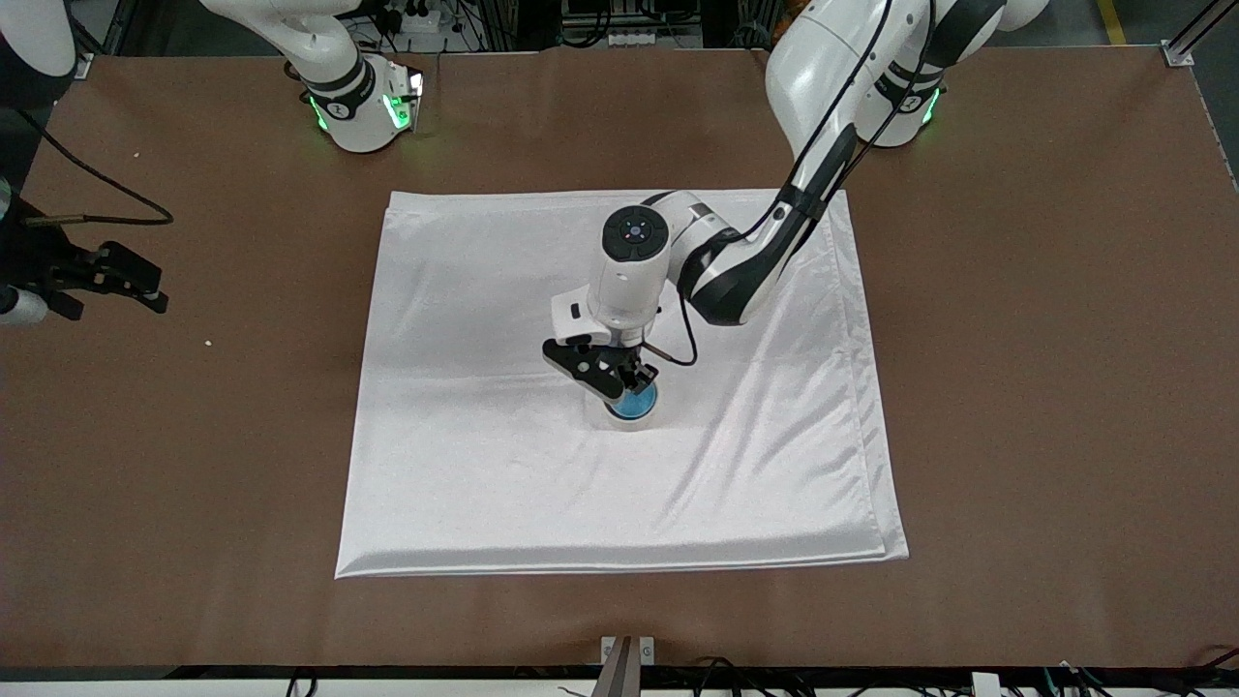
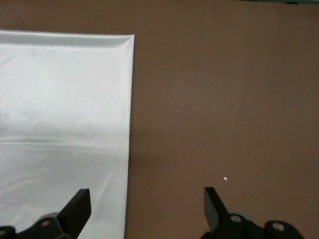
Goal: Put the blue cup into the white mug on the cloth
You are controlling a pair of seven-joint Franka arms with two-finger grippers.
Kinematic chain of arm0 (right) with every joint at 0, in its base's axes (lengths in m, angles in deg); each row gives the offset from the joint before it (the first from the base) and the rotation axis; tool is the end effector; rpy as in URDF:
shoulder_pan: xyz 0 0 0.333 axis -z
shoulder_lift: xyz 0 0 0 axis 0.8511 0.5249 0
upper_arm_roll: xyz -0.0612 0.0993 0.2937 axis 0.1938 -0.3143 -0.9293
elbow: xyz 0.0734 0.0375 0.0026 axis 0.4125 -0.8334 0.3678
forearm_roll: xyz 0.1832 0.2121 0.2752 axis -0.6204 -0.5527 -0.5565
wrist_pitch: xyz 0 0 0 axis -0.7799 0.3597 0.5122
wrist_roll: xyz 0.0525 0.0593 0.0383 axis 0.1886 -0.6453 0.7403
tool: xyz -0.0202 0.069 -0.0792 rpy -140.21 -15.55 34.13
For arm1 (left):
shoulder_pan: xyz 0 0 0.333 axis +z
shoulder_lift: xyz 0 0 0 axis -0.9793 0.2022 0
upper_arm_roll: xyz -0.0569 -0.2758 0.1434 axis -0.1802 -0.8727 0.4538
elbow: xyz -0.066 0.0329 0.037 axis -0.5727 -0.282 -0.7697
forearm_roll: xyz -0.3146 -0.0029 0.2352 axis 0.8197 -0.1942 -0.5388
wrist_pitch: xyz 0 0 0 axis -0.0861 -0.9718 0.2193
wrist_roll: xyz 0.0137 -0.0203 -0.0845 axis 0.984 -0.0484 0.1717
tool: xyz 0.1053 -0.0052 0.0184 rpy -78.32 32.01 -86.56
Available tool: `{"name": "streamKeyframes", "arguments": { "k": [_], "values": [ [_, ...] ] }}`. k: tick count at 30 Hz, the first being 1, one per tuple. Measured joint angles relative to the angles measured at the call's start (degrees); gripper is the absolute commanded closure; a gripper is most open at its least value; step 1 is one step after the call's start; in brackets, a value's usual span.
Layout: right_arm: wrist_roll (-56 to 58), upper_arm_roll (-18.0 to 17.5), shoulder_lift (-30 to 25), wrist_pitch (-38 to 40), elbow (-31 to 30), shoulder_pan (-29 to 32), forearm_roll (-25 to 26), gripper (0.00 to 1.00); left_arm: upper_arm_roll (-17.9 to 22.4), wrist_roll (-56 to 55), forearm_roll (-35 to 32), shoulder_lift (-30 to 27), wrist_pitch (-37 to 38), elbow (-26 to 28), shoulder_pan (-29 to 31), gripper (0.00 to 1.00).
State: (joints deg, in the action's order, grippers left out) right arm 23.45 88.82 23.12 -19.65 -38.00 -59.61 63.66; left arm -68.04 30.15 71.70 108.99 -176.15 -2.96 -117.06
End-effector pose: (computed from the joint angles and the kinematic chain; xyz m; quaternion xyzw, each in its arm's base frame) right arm 0.5765 -0.0236 0.5991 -0.9984 -0.0349 -0.0446 0.0015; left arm 0.5462 -0.5388 0.2902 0.9476 -0.2988 0.1048 0.0425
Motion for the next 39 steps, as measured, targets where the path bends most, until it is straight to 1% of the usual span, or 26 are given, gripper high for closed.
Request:
{"name": "streamKeyframes", "arguments": {
  "k": [5, 10, 17, 23, 28, 33, 39],
  "values": [
    [0.0, 0.0, -0.4, 1.9, 2.5, 0.5, 0.0, 0.0, 0.2, 0.0, -0.1, -1.5, 2.0, -0.8, 0.2, 0.0],
    [0.0, -0.2, -0.5, 2.4, 3.3, 0.4, 0.0, 0.0, 0.3, 0.0, -0.2, -5.3, 8.5, -0.8, 0.6, 0.0],
    [0.0, -0.6, -0.5, 4.0, 3.3, 0.4, 0.0, 0.0, 0.3, 0.0, -0.2, -12.8, 17.3, 0.1, 1.1, 0.0],
    [0.0, -0.4, -0.5, 4.2, 3.3, 0.4, 0.0, 0.0, 0.3, 0.0, -0.2, -20.5, 25.9, 1.2, 3.2, 0.0],
    [0.0, -0.3, -0.5, 4.5, 3.3, 0.5, 0.0, 0.0, 0.3, -0.2, -0.1, -26.6, 31.7, 2.5, 4.2, 0.0],
    [0.0, -0.3, -0.5, 4.5, 3.3, 0.5, 0.0, 0.0, 0.3, -0.5, 2.6, -31.3, 36.0, 3.7, 6.3, 0.0],
    [0.0, -0.3, -0.5, 4.6, 3.3, 0.5, 0.0, 0.0, 0.3, -0.5, 5.5, -36.1, 40.2, 5.4, 10.9, 0.0]
  ]
}}
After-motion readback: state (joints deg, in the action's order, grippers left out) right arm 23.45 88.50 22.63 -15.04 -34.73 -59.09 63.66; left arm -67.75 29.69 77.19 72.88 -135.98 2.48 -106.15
